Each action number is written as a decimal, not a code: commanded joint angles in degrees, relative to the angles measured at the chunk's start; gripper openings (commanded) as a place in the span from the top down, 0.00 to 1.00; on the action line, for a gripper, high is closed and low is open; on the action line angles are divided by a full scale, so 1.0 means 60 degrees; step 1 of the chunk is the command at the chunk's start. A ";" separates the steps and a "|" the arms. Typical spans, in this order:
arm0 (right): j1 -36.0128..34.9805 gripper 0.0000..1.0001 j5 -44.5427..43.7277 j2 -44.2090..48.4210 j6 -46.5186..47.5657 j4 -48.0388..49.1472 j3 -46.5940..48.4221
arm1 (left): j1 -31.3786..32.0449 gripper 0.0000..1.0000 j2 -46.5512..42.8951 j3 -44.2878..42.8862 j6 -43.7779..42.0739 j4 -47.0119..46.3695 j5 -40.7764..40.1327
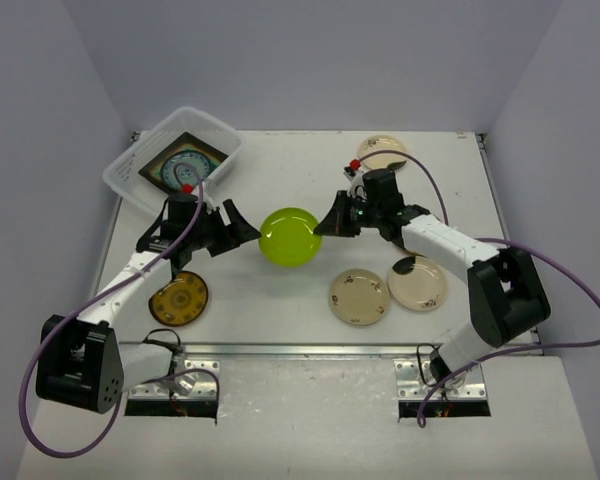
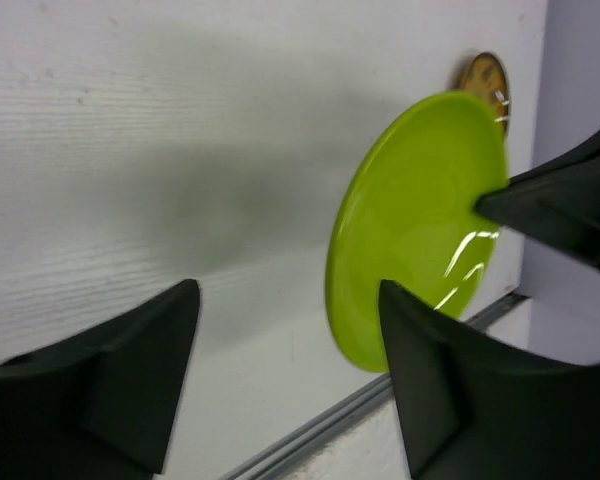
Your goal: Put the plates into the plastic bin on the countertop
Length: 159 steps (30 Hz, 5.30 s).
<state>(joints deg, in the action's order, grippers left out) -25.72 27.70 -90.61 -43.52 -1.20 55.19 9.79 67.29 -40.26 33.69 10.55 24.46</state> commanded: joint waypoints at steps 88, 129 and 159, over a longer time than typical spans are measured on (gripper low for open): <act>-0.4879 0.29 -0.0320 -0.7334 -0.2800 0.2745 0.4874 | -0.3941 0.00 -0.4703 -0.1926 -0.1055 0.2552 -0.0336; -0.0164 1.00 0.1661 0.0414 -0.1530 0.2371 -0.0948 | -0.1047 0.28 -0.0330 0.2095 0.1818 -0.5118 0.3282; 0.1940 0.01 -0.0937 0.4666 0.0607 -0.1140 -0.3219 | -0.4362 1.00 0.2824 -0.3605 0.2770 -0.0597 -0.3455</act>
<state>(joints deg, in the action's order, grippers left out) -16.08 25.49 -68.53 -45.49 -1.77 39.34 -11.09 77.01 -52.33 46.03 2.41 17.45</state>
